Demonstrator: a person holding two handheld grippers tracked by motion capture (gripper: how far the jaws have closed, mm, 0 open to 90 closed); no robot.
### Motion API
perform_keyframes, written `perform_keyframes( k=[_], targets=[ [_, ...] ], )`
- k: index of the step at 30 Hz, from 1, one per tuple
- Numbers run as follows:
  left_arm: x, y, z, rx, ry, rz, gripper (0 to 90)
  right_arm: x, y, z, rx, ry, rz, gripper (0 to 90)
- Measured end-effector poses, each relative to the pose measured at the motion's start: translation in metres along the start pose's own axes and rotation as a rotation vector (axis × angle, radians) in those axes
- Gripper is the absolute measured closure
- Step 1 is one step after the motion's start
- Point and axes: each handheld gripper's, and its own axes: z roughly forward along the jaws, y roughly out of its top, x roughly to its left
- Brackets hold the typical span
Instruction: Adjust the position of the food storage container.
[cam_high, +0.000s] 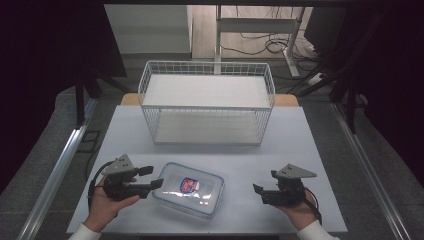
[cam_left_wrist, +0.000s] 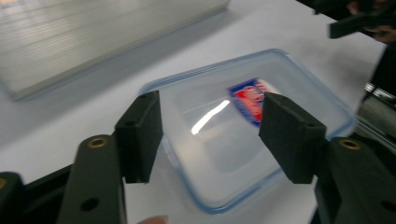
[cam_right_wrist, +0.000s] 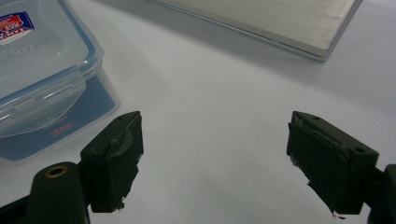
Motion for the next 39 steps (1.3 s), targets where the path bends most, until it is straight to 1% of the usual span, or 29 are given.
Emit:
perform_keyframes(
  k=[1, 4, 6, 8, 10, 11, 14, 16, 20, 22, 25, 26, 31, 34, 36, 39],
  targets=[
    [-0.007, 0.004, 0.002, 0.017, -0.016, 0.022, 42.7, 0.000, 0.000, 0.000, 0.001, 0.000, -0.002, 19.0],
    [-0.018, 0.008, 0.010, 0.062, -0.061, 0.056, 44.7, 0.001, 0.000, 0.001, 0.002, 0.000, -0.002, 19.0],
    [-0.026, 0.010, 0.015, 0.098, -0.096, 0.092, 46.7, 0.001, 0.000, 0.001, 0.002, -0.002, -0.001, 19.0],
    [-0.032, 0.011, 0.018, 0.123, -0.117, 0.123, 49.4, 0.001, 0.000, 0.001, 0.001, -0.001, 0.001, 18.9],
    [-0.041, 0.012, 0.020, 0.145, -0.121, 0.183, 53.7, 0.001, 0.000, 0.001, 0.002, -0.001, 0.002, 19.0],
    [-0.046, 0.013, 0.021, 0.158, -0.131, 0.209, 57.3, 0.001, 0.000, 0.001, 0.001, 0.000, 0.001, 19.0],
    [-0.064, 0.016, 0.024, 0.195, -0.169, 0.266, 65.0, 0.002, 0.000, 0.001, 0.002, 0.002, -0.004, 19.0],
    [-0.075, 0.017, 0.029, 0.237, -0.187, 0.309, 69.4, 0.002, 0.000, 0.001, 0.004, 0.002, -0.002, 19.0],
    [-0.094, 0.014, 0.042, 0.322, -0.241, 0.390, 78.3, 0.001, 0.000, 0.001, 0.003, 0.001, -0.001, 19.0],
    [-0.098, 0.012, 0.048, 0.351, -0.252, 0.407, 82.8, 0.001, 0.000, 0.001, 0.002, 0.002, -0.001, 18.9],
    [-0.103, 0.009, 0.055, 0.387, -0.271, 0.422, 88.2, 0.001, 0.000, 0.001, 0.002, 0.002, -0.002, 18.9],
    [-0.105, 0.008, 0.057, 0.397, -0.275, 0.429, 89.1, 0.001, -0.001, 0.001, 0.003, 0.002, -0.002, 18.9],
    [-0.117, 0.000, 0.068, 0.469, -0.288, 0.497, 89.6, 0.001, 0.000, -0.001, -0.001, 0.004, 0.002, 18.9],
    [-0.120, -0.004, 0.077, 0.497, -0.274, 0.520, 89.6, 0.000, 0.000, -0.001, -0.003, 0.005, 0.006, 18.9],
    [-0.121, -0.005, 0.081, 0.508, -0.269, 0.519, 89.6, 0.000, 0.000, -0.001, 0.001, 0.005, 0.004, 18.8],
    [-0.121, -0.008, 0.085, 0.512, -0.245, 0.523, 89.7, 0.001, 0.000, 0.000, 0.003, 0.006, 0.001, 18.8]
  ],
)
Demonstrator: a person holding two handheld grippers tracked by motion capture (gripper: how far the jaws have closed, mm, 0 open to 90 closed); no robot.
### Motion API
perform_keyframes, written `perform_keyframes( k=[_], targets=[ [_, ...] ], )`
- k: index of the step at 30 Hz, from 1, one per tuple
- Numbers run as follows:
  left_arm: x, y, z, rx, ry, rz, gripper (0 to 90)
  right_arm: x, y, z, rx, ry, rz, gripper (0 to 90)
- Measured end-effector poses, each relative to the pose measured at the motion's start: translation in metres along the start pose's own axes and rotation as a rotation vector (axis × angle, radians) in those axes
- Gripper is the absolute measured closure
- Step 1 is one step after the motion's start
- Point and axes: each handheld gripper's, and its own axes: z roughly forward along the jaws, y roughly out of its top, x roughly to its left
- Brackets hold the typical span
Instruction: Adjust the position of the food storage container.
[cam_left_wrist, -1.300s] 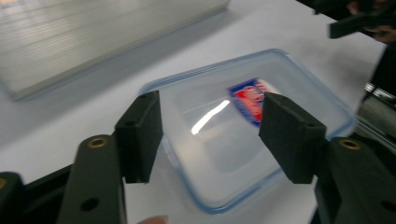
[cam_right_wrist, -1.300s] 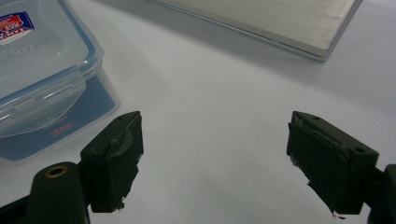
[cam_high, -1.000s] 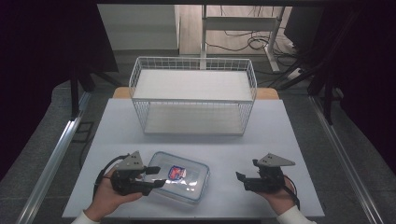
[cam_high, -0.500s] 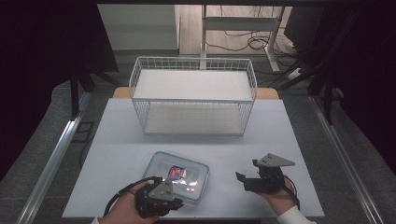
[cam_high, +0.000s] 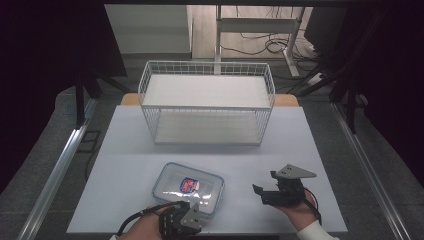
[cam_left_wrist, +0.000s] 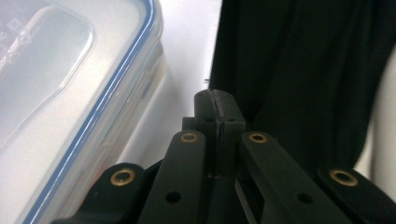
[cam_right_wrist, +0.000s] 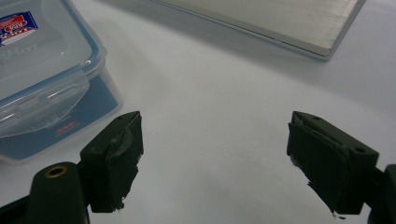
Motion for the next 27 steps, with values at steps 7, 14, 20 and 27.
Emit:
perform_keyframes(
  k=[7, 14, 20, 27],
  targets=[
    [0.005, 0.003, 0.007, 0.011, 0.042, -0.008, 89.8, -0.001, 0.000, 0.000, 0.004, 0.013, 0.016, 18.6],
    [0.010, 0.004, 0.010, 0.012, 0.060, -0.030, 89.9, -0.001, -0.001, 0.001, 0.008, 0.012, 0.014, 18.6],
    [0.014, 0.006, 0.012, 0.011, 0.067, -0.041, 89.9, -0.002, -0.001, 0.001, 0.010, 0.010, 0.014, 18.6],
    [0.019, 0.012, 0.013, -0.002, 0.070, -0.049, 89.9, -0.002, -0.001, 0.002, 0.011, 0.010, 0.015, 18.6]
  ],
)
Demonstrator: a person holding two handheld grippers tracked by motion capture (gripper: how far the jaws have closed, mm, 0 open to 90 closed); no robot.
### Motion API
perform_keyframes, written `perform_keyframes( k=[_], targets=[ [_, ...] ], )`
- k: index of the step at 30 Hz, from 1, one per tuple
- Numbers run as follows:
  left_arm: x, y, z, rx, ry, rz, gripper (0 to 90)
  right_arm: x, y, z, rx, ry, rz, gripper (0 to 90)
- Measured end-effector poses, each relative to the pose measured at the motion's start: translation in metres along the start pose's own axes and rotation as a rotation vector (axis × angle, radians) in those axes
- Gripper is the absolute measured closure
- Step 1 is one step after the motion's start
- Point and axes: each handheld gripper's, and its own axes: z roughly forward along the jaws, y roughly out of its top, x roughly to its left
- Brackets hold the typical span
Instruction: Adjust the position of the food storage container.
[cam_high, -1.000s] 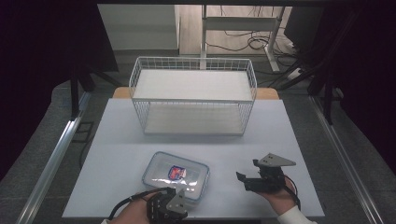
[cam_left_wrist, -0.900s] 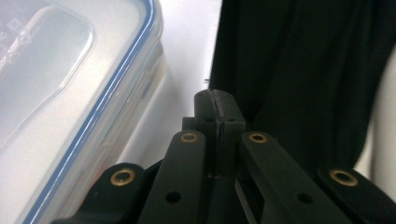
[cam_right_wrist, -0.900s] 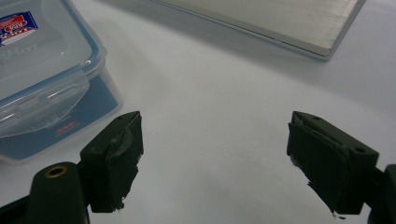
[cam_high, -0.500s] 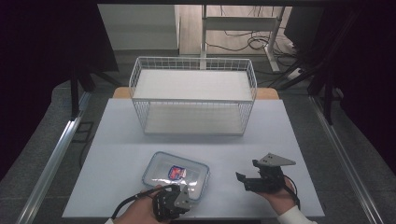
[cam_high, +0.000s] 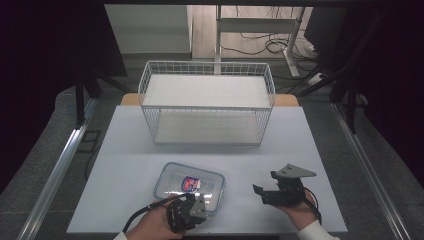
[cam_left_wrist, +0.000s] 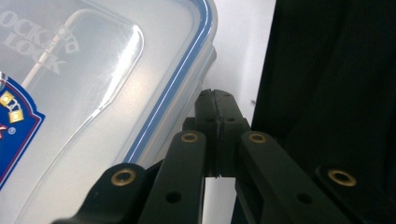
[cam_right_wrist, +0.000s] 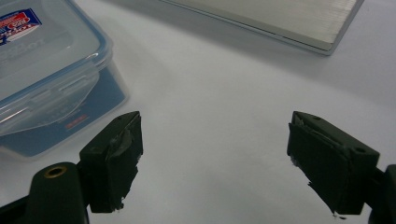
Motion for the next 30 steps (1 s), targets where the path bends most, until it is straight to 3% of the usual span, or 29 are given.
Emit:
perform_keyframes(
  k=[15, 19, 23, 30],
  targets=[
    [0.022, 0.026, 0.018, 0.001, 0.019, -0.038, 89.9, -0.002, 0.000, -0.001, -0.006, -0.008, 0.001, 18.7],
    [0.022, 0.028, 0.020, 0.005, 0.024, -0.038, 89.9, -0.002, 0.000, -0.002, -0.005, -0.007, 0.000, 18.7],
    [0.022, 0.027, 0.019, 0.005, 0.027, -0.037, 89.9, -0.002, -0.001, -0.001, -0.004, -0.006, 0.000, 18.7],
    [0.017, 0.012, -0.002, -0.052, 0.021, -0.069, 89.8, -0.001, -0.001, -0.002, -0.011, -0.002, -0.006, 18.6]
  ],
)
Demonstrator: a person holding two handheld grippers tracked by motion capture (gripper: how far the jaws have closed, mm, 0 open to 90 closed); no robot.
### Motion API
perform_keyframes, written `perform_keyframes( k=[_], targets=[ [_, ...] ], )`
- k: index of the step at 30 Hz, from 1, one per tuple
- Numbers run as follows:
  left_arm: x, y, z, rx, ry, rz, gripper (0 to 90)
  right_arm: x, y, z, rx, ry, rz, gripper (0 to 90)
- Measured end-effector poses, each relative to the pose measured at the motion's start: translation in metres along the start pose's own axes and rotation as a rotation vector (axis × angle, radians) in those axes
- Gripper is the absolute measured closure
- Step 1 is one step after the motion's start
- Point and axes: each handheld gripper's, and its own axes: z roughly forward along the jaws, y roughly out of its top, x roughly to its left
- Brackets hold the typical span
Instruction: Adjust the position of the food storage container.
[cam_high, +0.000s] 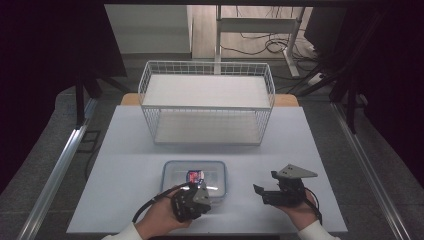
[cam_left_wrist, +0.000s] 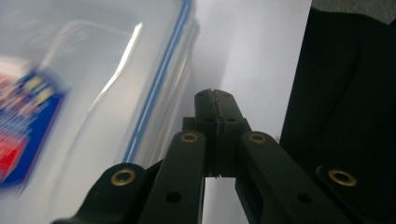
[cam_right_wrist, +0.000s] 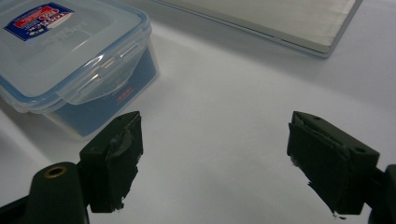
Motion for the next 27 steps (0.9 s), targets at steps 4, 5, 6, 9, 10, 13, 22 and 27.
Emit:
perform_keyframes(
  k=[4, 5, 6, 9, 10, 13, 22, 27],
  targets=[
    [0.012, -0.022, -0.033, -0.094, 0.058, -0.085, 89.7, 0.000, 0.000, 0.000, -0.009, 0.004, -0.010, 18.5],
    [0.016, -0.026, -0.039, -0.114, 0.059, -0.112, 89.6, 0.001, 0.000, 0.000, -0.011, 0.006, -0.012, 18.5],
    [0.020, -0.030, -0.044, -0.136, 0.056, -0.141, 89.3, 0.001, 0.000, 0.000, -0.013, 0.006, -0.013, 18.5],
    [0.029, -0.042, -0.058, -0.163, 0.078, -0.187, 87.8, 0.001, 0.001, -0.001, -0.021, -0.005, -0.021, 18.5],
    [0.031, -0.046, -0.062, -0.172, 0.091, -0.200, 87.4, 0.001, 0.001, -0.001, -0.022, -0.006, -0.017, 18.5],
    [0.036, -0.055, -0.072, -0.198, 0.131, -0.236, 81.6, -0.001, 0.000, -0.001, -0.018, -0.014, -0.014, 18.5],
    [0.057, -0.078, -0.083, -0.242, 0.237, -0.439, 30.1, 0.001, 0.000, 0.000, -0.037, -0.007, -0.025, 17.5],
    [0.066, -0.091, -0.088, -0.291, 0.201, -0.515, 26.0, 0.004, 0.000, -0.001, -0.067, 0.004, -0.027, 17.0]
  ],
)
